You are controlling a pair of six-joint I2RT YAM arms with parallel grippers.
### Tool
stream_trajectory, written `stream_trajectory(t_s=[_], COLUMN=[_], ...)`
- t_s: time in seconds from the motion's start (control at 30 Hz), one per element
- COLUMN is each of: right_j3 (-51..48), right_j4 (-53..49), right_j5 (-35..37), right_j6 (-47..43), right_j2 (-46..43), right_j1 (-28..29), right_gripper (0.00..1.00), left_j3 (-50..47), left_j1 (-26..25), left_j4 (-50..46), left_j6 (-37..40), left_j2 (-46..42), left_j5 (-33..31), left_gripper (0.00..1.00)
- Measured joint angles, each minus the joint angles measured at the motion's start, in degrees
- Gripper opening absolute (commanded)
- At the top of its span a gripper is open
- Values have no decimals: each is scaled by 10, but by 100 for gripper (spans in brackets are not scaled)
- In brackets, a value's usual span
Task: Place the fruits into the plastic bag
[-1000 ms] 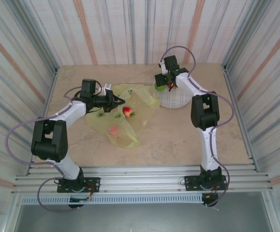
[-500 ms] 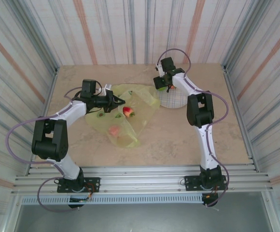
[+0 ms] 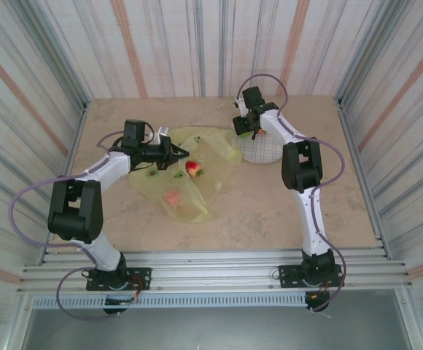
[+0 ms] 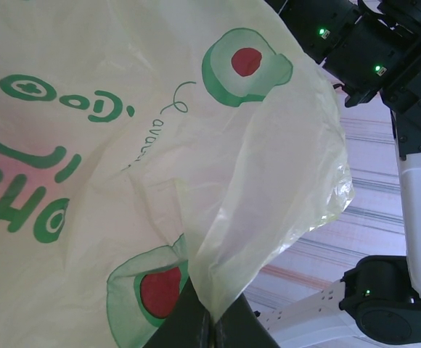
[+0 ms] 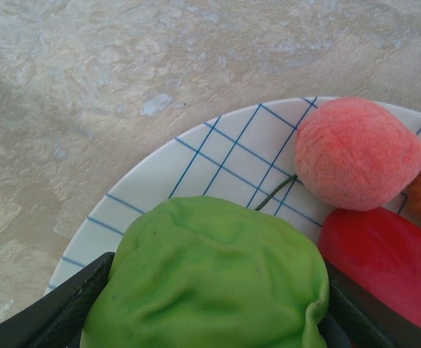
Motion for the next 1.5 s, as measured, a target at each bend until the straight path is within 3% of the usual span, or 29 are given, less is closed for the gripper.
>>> stream_trajectory(t_s=[0.17, 0.53, 0.7, 0.87, 1.0, 1.17, 1.5], right_j3=[-97, -464, -605, -666, -680, -672, -648], right_j4=[11, 130, 158, 176, 207, 256, 356], right_j5=[-12, -76, -116, -137, -140, -123, -73], right_j6=[13, 107, 114, 108, 108, 108, 139], right_j2=[-97, -475, -625, -707, -699, -604, -448], right_j1=[0, 11, 67, 143, 201, 248, 250], right_gripper=[57, 53, 53, 53, 54, 53, 53], left_j3=[0, 0, 0, 0, 0, -1, -2], left_j1=[0, 0, 0, 0, 0, 0, 0], left_j4=[0, 9, 9, 9, 9, 11, 13], left_j6=[0, -3, -5, -6, -6, -6, -10], left_j2=[0, 0, 0, 0, 0, 0, 0], left_j5=[0, 2, 4, 4, 4, 4, 5], left_gripper=[0, 0, 0, 0, 0, 0, 0])
